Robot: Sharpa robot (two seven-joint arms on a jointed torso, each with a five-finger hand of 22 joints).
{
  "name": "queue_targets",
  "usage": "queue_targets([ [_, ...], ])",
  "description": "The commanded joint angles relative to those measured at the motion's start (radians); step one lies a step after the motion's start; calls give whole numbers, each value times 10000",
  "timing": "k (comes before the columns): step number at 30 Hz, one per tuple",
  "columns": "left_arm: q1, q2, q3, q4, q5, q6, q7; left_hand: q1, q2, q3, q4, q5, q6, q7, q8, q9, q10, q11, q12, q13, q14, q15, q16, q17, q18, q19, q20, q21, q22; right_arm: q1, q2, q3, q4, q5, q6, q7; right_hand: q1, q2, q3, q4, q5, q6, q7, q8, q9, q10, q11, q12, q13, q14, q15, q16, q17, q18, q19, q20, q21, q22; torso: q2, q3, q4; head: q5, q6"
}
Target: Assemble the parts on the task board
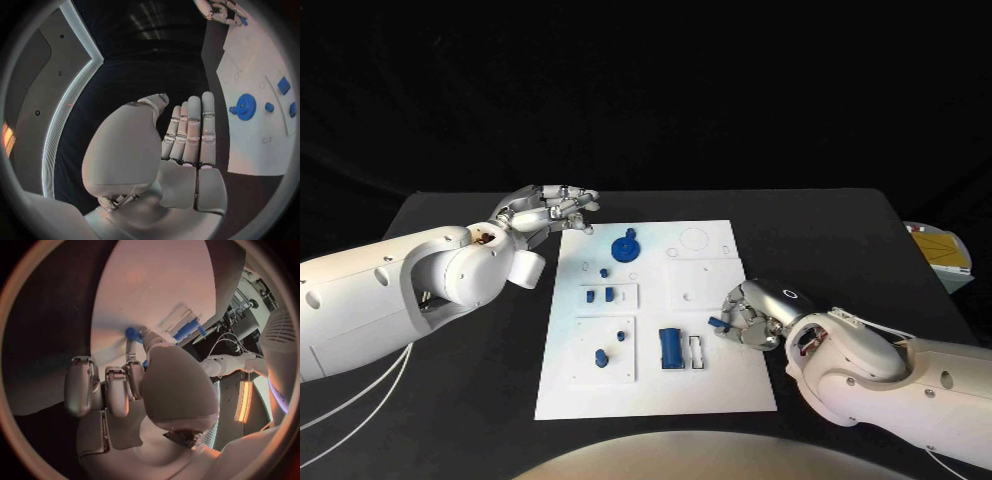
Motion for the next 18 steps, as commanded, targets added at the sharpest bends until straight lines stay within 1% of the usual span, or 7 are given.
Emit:
queue_targets([
  [1, 5, 6, 6, 32, -19, 185, 25, 70, 41, 39, 6, 21, -71, 70, 30, 12, -36, -5, 64, -9, -75, 26, 29, -12, 115, -5, 36, -53, 15, -119, 33, -90, -91, -510, 755, -233, 408, 142, 332, -117, 66, 60, -37, 47, -37, -8, -54, -41, 907, 932, -86, 28, 2113, -61, 293, -57, -24, 1997, -5, 3, 0, -21, 4],
  [3, 5, 5, 6, 32, -19, 186, 23, 70, 41, 39, 6, 21, -71, 70, 30, 12, -36, -5, 64, -9, -75, 26, 29, -12, 115, -5, 36, -53, 15, -126, 27, -90, -60, -539, 734, -226, 481, 162, 510, -116, 179, 65, -31, 36, -95, -11, -51, -38, 912, 934, -83, 32, 2124, -65, 301, -57, -5, 2003, -5, 3, 0, -21, 4],
  [8, 5, 2, 6, 35, -20, 189, 17, 70, 41, 39, 6, 21, -71, 70, 30, 12, -36, -5, 64, -9, -75, 26, 29, -12, 115, -5, 36, -53, 15, -142, -14, -90, 29, -552, 669, -209, 528, 109, 1138, -96, 826, 61, -17, 12, -248, -23, -47, -43, 914, 936, -79, 34, 2132, -67, 308, -60, -1, 2008, 0, 2, -7, -11, 5],
  [10, 5, 0, 6, 37, -23, 190, 15, 70, 41, 39, 6, 21, -71, 70, 30, 12, -36, -5, 64, -9, -75, 26, 29, -12, 115, -5, 36, -53, 15, -148, -48, -90, 79, -534, 638, -194, 551, 61, 1560, -180, 1212, 58, -7, 39, -291, -31, -45, -51, 911, 937, -77, 35, 2136, -67, 311, -61, 2, 2010, -2, 1, -9, -12, 0],
  [11, 5, 0, 6, 37, -26, 190, 15, 70, 41, 39, 6, 21, -71, 70, 30, 12, -36, -5, 64, -9, -75, 26, 29, -12, 115, -5, 36, -53, 15, -150, -63, -90, 101, -520, 631, -186, 521, 16, 1806, -262, 1574, 46, 14, 85, -281, -36, -28, -59, 907, 935, -67, 30, 2127, -64, 305, -63, -19, 2006, -3, 0, -6, -14, 0],
  [15, 5, 2, 6, 38, -33, 192, 13, 70, 41, 39, 6, 21, -71, 70, 30, 12, -36, -5, 64, -9, -75, 26, 29, -12, 115, -5, 36, -53, 15, -153, -115, -89, 178, -418, 608, -157, 380, -29, 2311, -479, 1992, -78, 60, 204, -202, -25, 16, -68, 900, 937, -42, 33, 2136, -70, 312, -39, 4, 2013, -5, 1, 3, -22, -17],
  [18, 5, 4, 6, 36, -36, 190, 12, 70, 41, 39, 6, 21, -71, 70, 30, 12, -36, -5, 64, -9, -75, 26, 29, -12, 115, -5, 36, -53, 15, -154, -174, -88, 280, -291, 530, -132, -15, -93, 2898, -776, 2518, -292, 106, 451, 19, 17, 45, -60, 901, 942, -21, 43, 2161, -80, 329, -7, 71, 2027, -7, 2, 0, -29, -25],
])
